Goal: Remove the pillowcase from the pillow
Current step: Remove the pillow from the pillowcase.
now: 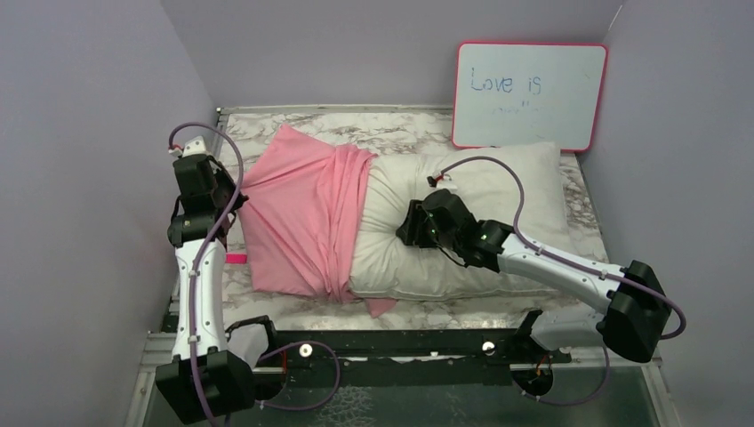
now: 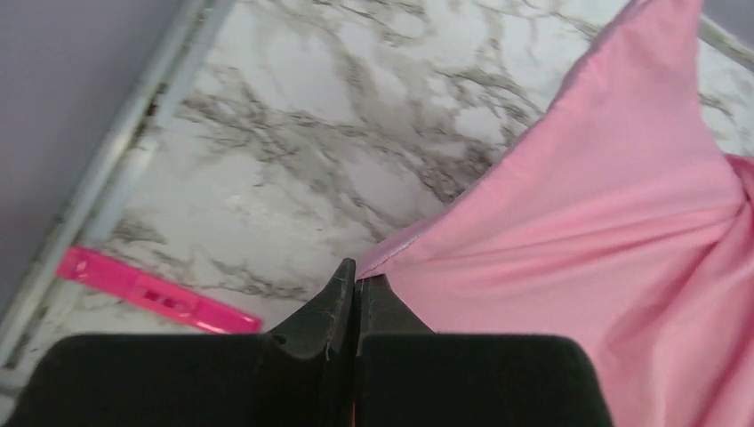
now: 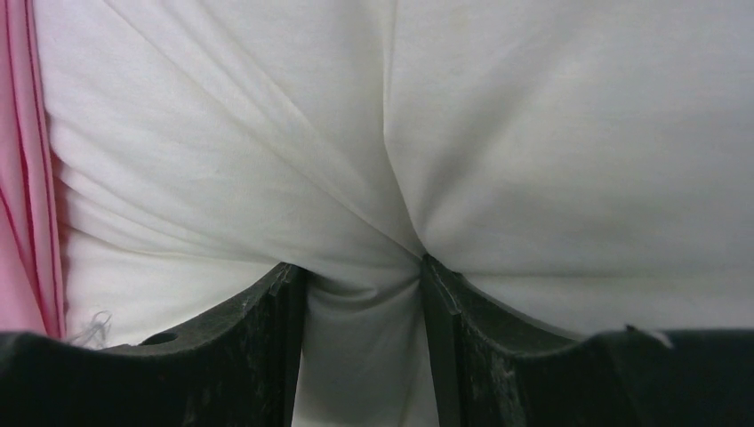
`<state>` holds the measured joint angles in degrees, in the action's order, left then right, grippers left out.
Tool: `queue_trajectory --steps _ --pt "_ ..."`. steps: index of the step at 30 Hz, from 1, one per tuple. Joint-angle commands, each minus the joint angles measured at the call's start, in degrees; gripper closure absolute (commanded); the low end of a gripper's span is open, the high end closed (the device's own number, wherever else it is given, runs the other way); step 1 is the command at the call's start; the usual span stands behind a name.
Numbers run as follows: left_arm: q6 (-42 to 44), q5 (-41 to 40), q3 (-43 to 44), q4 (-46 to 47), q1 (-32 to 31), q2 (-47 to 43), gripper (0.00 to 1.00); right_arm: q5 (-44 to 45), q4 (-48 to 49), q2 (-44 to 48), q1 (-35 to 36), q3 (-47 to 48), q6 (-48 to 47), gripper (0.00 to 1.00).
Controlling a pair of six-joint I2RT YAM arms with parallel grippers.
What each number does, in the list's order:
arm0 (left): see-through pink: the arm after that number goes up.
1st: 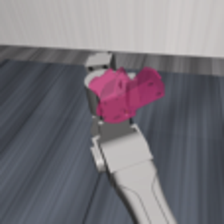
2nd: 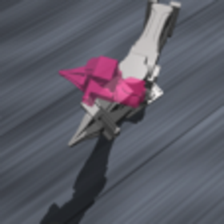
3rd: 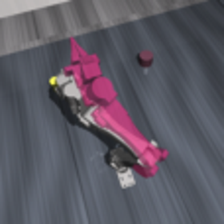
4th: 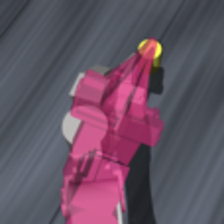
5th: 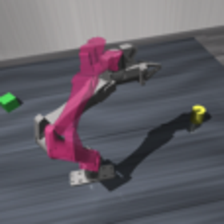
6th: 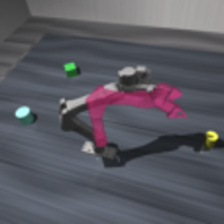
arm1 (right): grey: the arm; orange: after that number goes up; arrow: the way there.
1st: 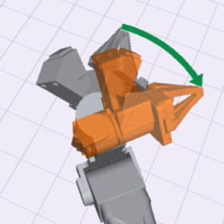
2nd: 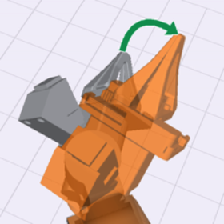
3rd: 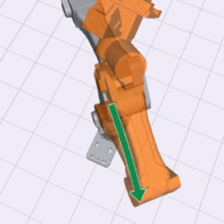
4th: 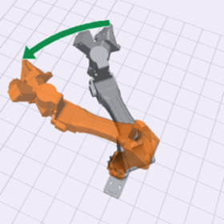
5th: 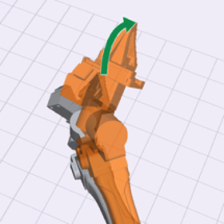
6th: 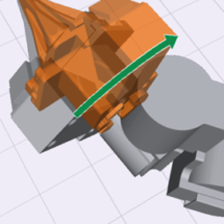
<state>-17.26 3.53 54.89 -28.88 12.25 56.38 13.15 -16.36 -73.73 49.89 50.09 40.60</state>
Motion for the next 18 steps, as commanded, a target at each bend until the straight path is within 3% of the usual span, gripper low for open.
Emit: queue_trajectory --steps 1,5,9,11,13,14,17,18 --pt "7.5 -19.1 6.9 -1.6 5.9 1.9 1.00 2.1 -14.8 -1.9 -1.7 -3.2 -0.3 0.48" --pt "9.7 -18.4 9.4 -1.8 9.8 3.0 1.00 1.5 -14.7 -1.6 -2.1 -2.9 -0.7 0.48" --pt "8.8 -5.9 7.4 -2.2 10.1 4.8 1.00 0.2 -13.7 -1.7 -2.2 -2.4 -1.2 0.48" --pt "8.4 5.5 5.1 -1.7 10.0 5.5 1.00 -0.2 -13.6 -2.0 -2.2 -2.0 -1.4 0.48" --pt "7.0 16.9 2.8 -0.5 10.1 6.2 0.92 -0.5 -13.5 -2.2 -2.2 -1.6 -1.7 0.48" --pt "5.9 21.2 1.3 0.6 10.1 6.2 0.86 -0.8 -13.3 -2.3 -2.2 -1.6 -1.9 0.48" --pt "3.3 27.5 -2.3 2.8 10.0 5.1 0.34 -1.4 -13.0 -2.5 -2.2 -1.6 -2.2 0.47" --pt "2.7 28.1 -3.2 3.3 9.9 4.4 0.26 -1.6 -12.8 -2.6 -2.2 -1.6 -2.2 0.47"
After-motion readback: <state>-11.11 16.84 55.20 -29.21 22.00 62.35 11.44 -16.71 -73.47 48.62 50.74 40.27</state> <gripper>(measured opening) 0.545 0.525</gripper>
